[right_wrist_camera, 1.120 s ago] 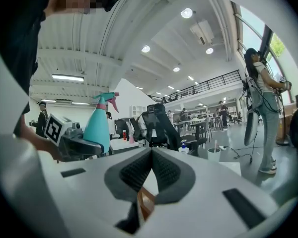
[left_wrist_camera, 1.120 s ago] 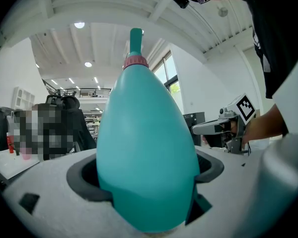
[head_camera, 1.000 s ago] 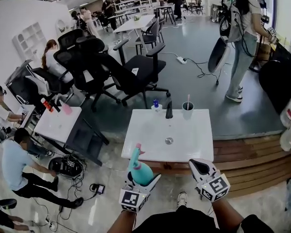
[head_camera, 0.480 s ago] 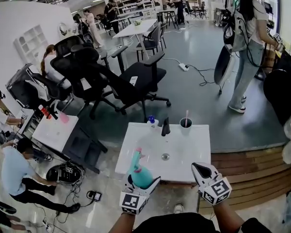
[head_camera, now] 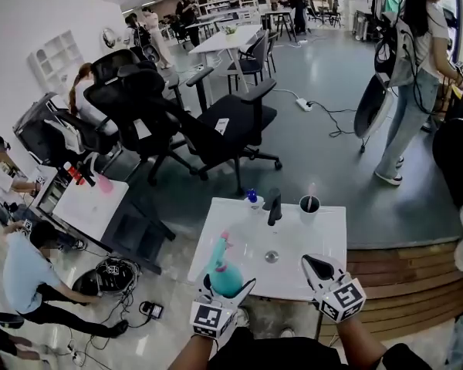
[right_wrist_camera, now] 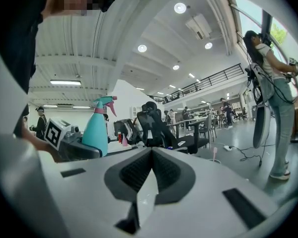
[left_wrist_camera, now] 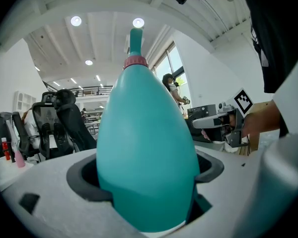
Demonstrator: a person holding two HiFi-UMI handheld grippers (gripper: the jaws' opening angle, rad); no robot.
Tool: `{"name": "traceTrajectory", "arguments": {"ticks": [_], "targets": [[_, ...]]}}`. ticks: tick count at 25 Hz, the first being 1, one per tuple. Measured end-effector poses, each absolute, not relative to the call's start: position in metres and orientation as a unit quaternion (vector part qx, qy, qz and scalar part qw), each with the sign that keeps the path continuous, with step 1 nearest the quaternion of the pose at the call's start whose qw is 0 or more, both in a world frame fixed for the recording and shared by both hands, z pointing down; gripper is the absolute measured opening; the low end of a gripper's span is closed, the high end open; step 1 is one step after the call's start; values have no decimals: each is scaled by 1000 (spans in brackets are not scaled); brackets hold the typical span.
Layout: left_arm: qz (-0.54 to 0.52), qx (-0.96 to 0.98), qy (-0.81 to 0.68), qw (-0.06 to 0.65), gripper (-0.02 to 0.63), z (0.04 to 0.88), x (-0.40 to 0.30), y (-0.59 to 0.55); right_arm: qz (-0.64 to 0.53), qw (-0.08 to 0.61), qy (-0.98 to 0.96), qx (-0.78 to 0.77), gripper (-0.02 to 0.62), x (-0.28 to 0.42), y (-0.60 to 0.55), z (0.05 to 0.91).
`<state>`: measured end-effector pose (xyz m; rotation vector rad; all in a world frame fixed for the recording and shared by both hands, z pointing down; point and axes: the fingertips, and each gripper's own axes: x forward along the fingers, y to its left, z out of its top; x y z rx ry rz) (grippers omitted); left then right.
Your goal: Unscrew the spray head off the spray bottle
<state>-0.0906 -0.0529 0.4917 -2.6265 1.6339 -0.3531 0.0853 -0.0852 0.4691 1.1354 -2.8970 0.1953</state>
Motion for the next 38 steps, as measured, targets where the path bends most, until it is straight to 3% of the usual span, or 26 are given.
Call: {"name": "traceTrajectory", "arguments": {"ticks": [20, 38], "targets": [[-107, -903, 415, -13, 476, 504, -156, -146, 64, 28, -902, 425, 5, -19, -134, 466], [-99, -917, 385, -13, 475, 518, -103, -170, 74, 26, -899, 430, 5, 17, -148, 463]]}}
